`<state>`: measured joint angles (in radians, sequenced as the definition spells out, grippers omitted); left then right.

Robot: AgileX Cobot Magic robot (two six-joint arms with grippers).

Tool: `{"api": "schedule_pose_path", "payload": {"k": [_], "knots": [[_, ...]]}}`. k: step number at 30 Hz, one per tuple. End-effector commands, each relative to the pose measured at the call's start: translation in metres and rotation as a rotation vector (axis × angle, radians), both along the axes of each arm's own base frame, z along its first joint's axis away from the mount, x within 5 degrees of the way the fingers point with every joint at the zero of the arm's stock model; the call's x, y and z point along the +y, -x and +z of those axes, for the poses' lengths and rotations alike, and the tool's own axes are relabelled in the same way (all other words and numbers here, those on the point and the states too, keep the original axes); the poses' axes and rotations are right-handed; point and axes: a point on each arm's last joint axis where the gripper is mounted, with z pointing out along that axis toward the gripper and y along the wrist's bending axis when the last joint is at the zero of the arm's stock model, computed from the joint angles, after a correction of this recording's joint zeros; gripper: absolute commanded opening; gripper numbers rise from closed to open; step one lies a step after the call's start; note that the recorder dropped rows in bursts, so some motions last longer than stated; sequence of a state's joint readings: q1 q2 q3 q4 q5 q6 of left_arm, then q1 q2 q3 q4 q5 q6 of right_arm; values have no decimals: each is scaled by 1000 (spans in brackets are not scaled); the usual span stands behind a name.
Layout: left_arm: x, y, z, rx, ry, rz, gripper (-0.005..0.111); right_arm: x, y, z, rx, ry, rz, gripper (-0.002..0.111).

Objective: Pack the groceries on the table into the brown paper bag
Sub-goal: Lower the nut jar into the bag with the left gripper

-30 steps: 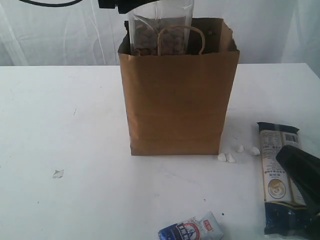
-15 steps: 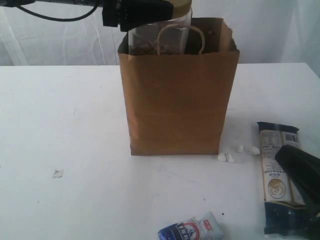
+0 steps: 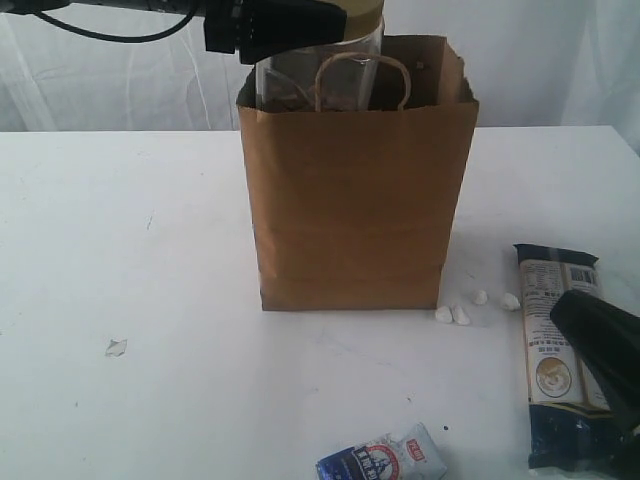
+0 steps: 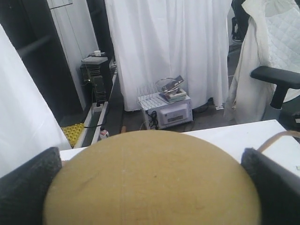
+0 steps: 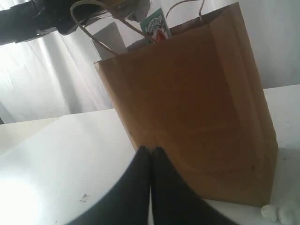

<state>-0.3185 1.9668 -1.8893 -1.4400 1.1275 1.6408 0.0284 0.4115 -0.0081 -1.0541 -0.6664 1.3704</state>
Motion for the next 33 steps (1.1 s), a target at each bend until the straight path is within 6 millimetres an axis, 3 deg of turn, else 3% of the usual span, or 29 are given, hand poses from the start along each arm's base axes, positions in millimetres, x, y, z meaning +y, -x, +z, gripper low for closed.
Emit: {"api": "schedule_pose_path", "payload": {"k": [1,12,22,33], "knots": [[0,13,11,18,46,-96,69,0,-1,2,-5,-7,1,0],[0,13,11,28,41,-96,69,0,-1,2,-5,-7,1,0],[0,13,11,37,38,-96,103,0,-1,2,8,-27,2,0],[0,10,2,97,-15,-91,105,0,-1,2,8,-27,2,0]]}}
